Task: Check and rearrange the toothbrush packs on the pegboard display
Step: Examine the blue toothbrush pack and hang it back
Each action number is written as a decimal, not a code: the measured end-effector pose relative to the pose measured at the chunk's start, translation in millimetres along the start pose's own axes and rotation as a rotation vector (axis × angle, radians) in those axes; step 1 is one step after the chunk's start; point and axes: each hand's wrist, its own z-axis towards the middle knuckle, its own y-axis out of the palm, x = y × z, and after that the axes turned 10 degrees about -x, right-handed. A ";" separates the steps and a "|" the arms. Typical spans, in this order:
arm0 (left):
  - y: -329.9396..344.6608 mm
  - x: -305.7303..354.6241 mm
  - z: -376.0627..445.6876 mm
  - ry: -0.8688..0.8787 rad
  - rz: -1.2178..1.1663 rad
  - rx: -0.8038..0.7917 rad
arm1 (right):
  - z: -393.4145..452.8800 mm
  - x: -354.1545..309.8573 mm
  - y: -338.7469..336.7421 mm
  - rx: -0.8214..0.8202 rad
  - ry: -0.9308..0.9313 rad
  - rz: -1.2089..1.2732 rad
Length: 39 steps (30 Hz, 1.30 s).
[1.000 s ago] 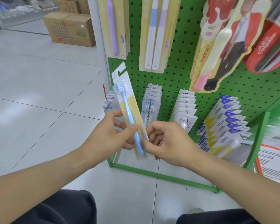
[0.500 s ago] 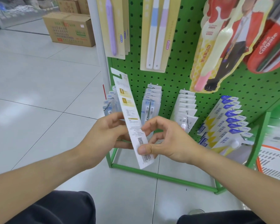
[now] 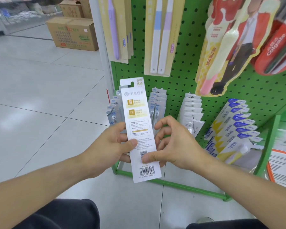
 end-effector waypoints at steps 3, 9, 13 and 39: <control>0.4 -0.6 0.1 -0.024 -0.020 -0.022 | 0.8 0.5 -1.6 -0.025 -0.009 -0.001; 5.4 -1.1 -1.5 -0.096 0.089 -0.174 | 2.6 0.7 -3.3 -0.053 -0.050 0.030; 4.6 1.0 -3.8 -0.107 0.166 -0.227 | 2.3 -0.1 -6.0 -0.037 -0.046 0.076; 6.7 0.6 0.6 -0.088 0.373 -0.162 | 3.4 -4.2 -6.2 0.161 -0.082 -0.057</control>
